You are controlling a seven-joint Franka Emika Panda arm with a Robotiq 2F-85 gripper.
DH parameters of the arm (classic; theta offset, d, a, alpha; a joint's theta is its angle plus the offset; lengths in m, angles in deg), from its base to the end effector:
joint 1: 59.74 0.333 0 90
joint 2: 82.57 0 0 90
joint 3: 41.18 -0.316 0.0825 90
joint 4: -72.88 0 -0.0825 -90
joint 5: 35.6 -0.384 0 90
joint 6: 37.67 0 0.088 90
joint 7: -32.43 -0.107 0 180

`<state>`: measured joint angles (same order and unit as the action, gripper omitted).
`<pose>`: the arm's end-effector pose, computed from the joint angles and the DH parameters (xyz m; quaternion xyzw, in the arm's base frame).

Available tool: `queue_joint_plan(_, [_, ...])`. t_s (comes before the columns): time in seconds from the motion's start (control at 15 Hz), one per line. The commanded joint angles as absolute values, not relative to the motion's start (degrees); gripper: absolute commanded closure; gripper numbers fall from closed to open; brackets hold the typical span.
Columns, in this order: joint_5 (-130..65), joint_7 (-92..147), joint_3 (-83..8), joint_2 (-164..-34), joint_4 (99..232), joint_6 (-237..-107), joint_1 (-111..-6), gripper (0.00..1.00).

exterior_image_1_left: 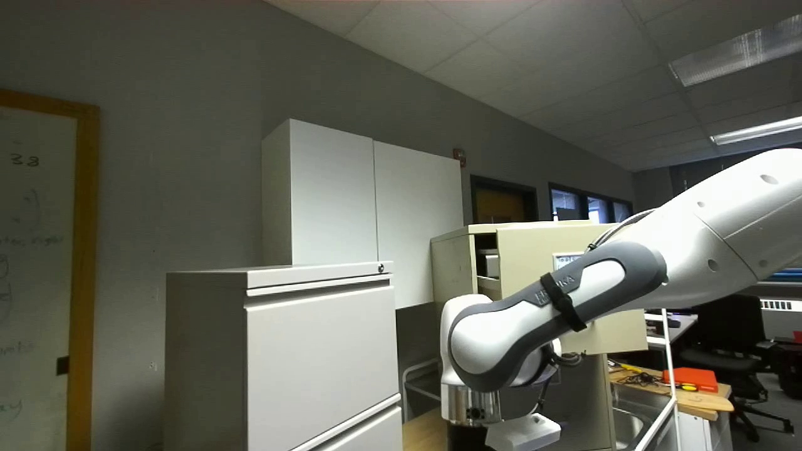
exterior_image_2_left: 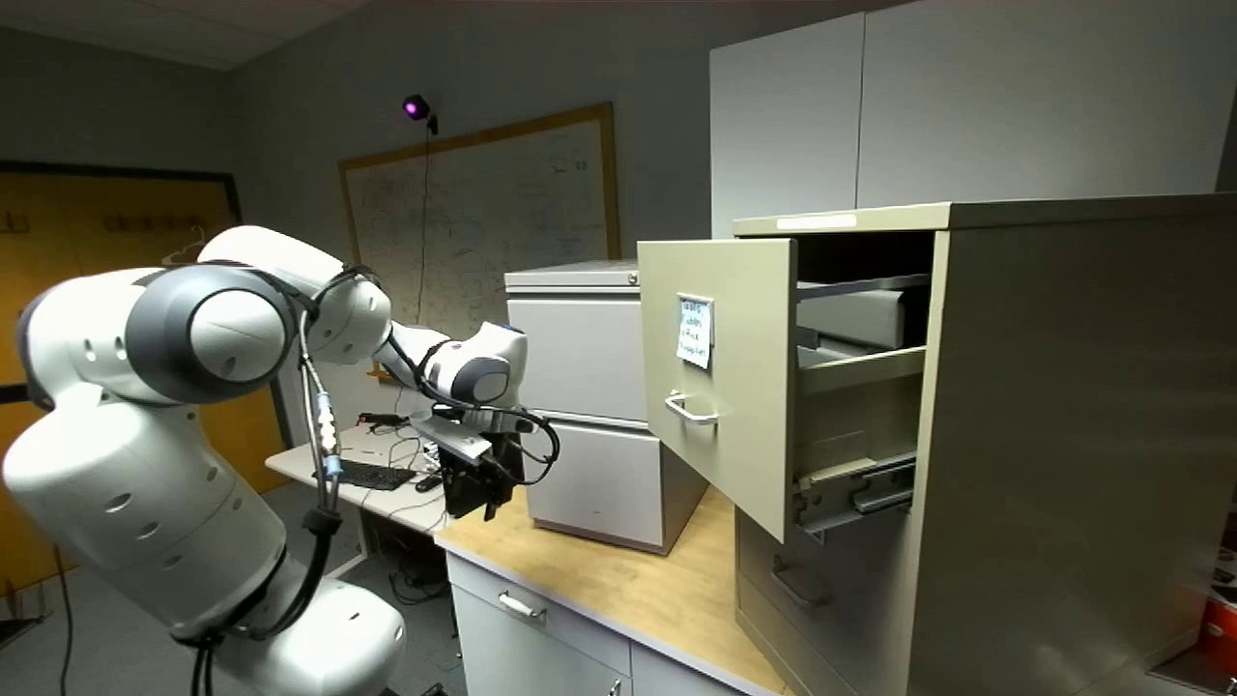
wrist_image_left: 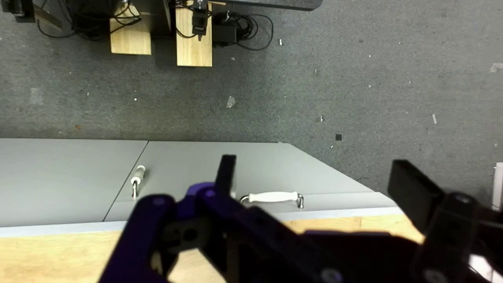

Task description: Close the top drawer of the beige file cabinet

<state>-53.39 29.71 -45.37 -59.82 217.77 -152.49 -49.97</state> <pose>0.3821 0.1137 0.4061 -0.9904 -0.0196 0.0792 0.1118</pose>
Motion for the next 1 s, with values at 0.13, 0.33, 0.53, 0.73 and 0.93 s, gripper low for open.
queue_joint_plan(0.13, [-44.8, 22.0, -48.5, -55.7, 218.3, -156.2, -53.9, 0.20])
queue_joint_plan(0.33, [-38.0, 16.8, -49.8, -51.9, 219.5, -158.4, -56.5, 0.40])
queue_joint_plan(0.53, [-31.5, 11.7, -51.0, -47.2, 221.1, -159.1, -59.5, 0.64])
queue_joint_plan(0.73, [-26.9, 6.9, -51.9, -41.7, 223.4, -159.7, -62.6, 0.88])
queue_joint_plan(0.93, [-24.3, 4.0, -51.9, -35.0, 226.0, -160.3, -65.5, 1.00])
